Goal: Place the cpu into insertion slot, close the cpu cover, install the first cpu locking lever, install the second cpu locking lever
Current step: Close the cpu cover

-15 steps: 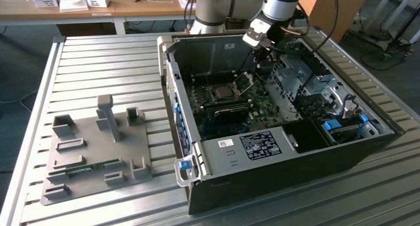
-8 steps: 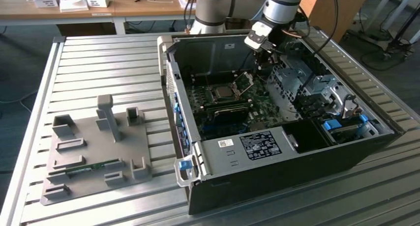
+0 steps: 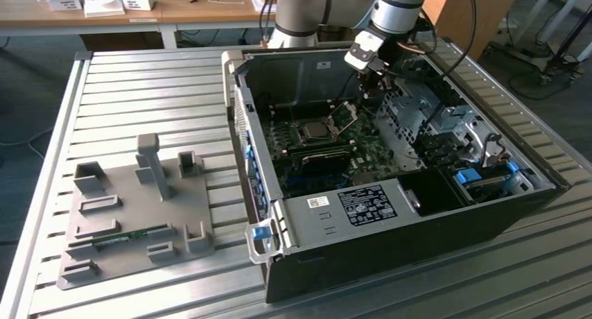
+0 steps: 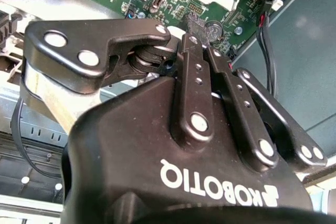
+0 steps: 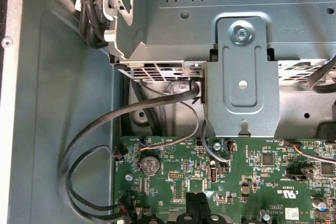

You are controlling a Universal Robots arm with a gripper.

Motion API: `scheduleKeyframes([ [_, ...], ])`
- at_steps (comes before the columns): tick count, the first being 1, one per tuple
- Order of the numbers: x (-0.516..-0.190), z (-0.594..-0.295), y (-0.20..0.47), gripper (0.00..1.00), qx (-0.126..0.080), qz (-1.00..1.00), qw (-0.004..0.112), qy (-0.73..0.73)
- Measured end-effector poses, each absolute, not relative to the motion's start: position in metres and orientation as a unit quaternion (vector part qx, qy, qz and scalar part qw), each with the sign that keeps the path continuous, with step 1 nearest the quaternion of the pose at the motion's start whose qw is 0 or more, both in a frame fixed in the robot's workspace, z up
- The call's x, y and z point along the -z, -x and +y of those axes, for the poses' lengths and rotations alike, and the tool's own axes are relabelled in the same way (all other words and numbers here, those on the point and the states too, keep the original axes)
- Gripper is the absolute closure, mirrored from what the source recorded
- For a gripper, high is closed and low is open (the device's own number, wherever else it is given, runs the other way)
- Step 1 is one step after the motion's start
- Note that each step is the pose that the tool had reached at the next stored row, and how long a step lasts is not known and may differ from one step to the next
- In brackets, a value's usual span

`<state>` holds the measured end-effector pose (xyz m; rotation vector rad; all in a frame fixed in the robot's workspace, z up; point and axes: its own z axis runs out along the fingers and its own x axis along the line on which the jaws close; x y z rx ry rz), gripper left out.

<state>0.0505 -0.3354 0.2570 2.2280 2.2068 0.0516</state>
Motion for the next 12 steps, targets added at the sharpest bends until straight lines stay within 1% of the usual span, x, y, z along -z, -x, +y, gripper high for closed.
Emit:
scheduleKeyframes([
  [7,-0.2556,-0.3354,-0.0505,0.89,-0.017,0.704,0.003,-0.710],
  [12,-0.2476,-0.3354,-0.0505,0.89,-0.017,0.704,0.003,-0.710],
])
